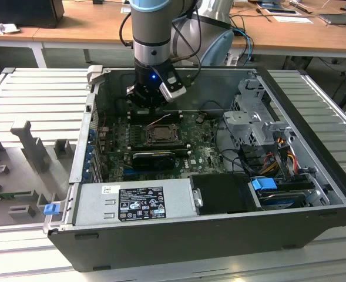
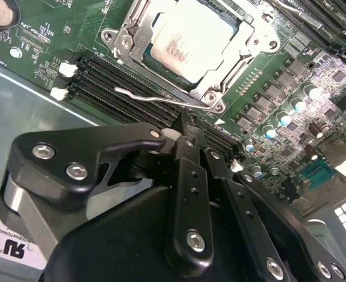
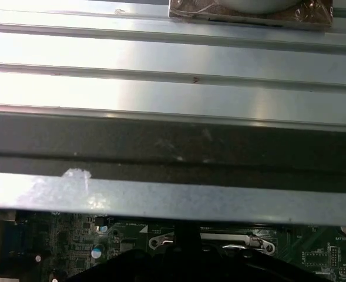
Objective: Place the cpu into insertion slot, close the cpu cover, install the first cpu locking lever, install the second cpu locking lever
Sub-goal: 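Install the first cpu locking lever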
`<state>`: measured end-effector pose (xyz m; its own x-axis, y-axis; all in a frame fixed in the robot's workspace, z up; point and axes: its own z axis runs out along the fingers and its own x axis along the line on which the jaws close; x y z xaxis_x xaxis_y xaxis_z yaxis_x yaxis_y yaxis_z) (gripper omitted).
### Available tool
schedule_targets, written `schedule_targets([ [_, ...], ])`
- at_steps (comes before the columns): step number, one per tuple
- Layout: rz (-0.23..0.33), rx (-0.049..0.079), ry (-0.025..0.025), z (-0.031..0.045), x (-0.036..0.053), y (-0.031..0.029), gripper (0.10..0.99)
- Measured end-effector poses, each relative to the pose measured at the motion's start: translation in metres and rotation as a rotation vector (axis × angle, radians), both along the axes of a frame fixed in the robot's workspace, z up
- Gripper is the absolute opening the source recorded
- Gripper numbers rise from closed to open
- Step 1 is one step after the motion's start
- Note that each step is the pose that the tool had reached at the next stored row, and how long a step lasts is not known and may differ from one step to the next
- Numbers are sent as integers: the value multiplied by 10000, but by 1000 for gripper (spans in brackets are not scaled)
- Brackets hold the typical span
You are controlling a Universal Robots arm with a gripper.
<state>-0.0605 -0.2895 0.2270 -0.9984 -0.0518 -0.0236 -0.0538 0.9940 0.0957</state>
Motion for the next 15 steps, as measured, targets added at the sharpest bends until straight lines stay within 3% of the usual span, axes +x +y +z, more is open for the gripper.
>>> schedule_targets([
  [1,-2,259,0,-7,4,0,106],
  [2,-3,391,-3,-21,19,1,106],
  [8,-2,383,0,-23,87,0,106],
  [15,-1,377,-1,31,193,1,106],
])
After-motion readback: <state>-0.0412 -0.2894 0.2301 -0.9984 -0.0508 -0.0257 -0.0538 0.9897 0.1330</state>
